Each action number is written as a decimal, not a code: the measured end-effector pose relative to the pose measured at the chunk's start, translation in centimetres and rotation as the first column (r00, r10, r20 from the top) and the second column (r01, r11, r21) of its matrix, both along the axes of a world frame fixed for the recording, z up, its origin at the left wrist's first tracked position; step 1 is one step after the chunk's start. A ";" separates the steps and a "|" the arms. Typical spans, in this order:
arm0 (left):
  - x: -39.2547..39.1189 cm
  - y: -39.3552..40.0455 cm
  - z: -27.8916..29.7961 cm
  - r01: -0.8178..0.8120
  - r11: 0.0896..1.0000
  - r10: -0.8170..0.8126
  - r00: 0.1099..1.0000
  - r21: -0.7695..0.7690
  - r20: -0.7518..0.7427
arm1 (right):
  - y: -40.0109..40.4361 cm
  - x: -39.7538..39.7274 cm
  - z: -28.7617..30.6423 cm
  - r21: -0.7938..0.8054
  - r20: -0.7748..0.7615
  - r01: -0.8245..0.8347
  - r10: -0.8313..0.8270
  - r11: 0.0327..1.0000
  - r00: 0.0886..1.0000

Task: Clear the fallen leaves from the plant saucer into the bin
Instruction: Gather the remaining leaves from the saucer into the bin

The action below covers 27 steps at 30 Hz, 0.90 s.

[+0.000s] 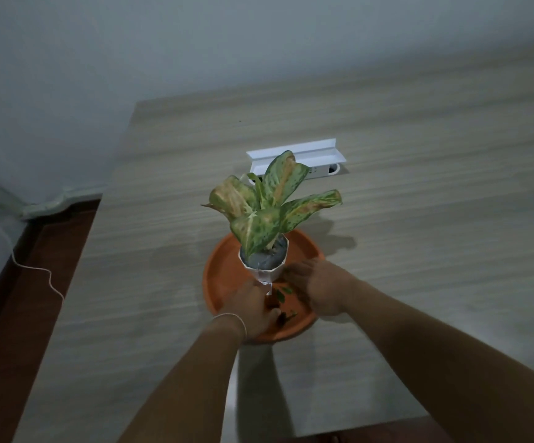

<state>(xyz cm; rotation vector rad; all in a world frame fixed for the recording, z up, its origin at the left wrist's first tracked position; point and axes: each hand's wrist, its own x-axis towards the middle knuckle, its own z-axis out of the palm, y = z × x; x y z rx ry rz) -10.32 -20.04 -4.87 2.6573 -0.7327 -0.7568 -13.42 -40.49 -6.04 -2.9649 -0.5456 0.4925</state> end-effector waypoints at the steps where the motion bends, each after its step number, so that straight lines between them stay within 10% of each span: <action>1: 0.1 -0.3 -0.2 0.002 1.000 -0.002 1.000 0.003 0.007 | -0.2 0.2 -0.5 0.014 0.014 -0.024 0.024 1.000 1.000; 10: -0.3 -1.9 -0.5 0.165 0.975 -0.171 0.985 0.148 0.024 | -0.6 0.2 -0.6 -0.038 -0.035 -0.186 0.185 0.982 0.982; 27: -0.7 -3.2 -1.0 0.120 0.982 -0.124 0.992 0.148 0.018 | 2.0 1.5 2.7 0.119 -0.306 0.065 -0.025 0.991 0.952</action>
